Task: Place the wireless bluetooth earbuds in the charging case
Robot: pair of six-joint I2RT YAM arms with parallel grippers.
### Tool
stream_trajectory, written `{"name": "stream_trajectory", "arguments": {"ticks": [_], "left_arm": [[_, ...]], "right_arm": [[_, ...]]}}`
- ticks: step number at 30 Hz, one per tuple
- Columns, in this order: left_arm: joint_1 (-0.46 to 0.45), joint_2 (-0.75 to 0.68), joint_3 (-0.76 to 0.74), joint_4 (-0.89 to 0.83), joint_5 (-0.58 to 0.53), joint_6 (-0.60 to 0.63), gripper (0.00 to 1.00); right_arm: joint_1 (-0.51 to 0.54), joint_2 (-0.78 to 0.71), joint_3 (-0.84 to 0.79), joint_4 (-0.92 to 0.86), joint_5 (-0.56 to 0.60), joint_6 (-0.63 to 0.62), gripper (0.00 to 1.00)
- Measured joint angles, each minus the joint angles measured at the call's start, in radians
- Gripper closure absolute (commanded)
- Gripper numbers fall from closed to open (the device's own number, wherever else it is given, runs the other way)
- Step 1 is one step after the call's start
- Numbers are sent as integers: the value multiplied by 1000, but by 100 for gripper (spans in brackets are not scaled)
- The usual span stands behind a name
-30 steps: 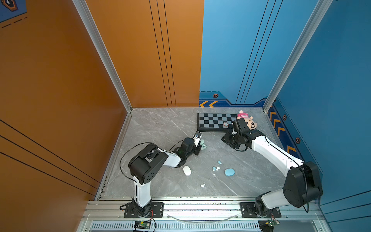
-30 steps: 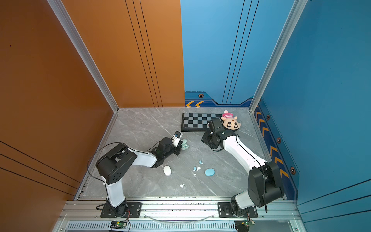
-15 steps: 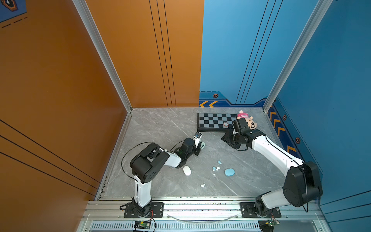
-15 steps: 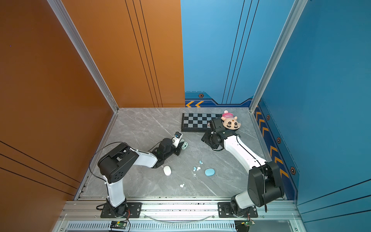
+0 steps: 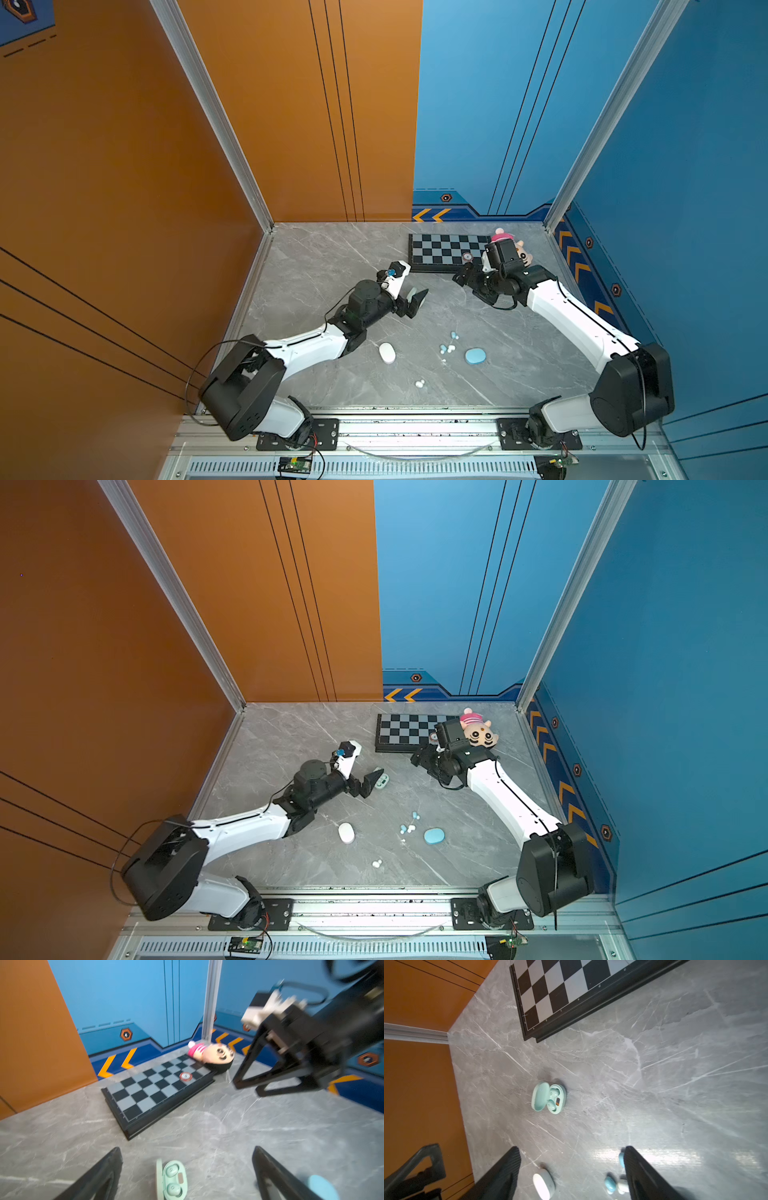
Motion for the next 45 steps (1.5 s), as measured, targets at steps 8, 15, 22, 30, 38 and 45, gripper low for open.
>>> {"name": "stream_trajectory", "arguments": {"ticks": [8, 15, 22, 30, 38, 45], "left_arm": [[105, -239, 15, -373, 128, -158, 2], [268, -308, -4, -584, 129, -367, 2], [401, -378, -93, -608, 190, -435, 2], [402, -383, -94, -606, 200, -435, 2], [402, -396, -94, -605, 198, -435, 2], [402, -396, -94, -597, 196, -435, 2]], "right_arm": [[61, 129, 64, 1, -6, 52, 0], [133, 323, 195, 10, 9, 119, 0], [181, 480, 315, 18, 37, 203, 0], [203, 589, 378, 16, 68, 258, 0], [216, 617, 386, 2, 89, 283, 5], [216, 617, 346, -1, 114, 310, 7]]}}
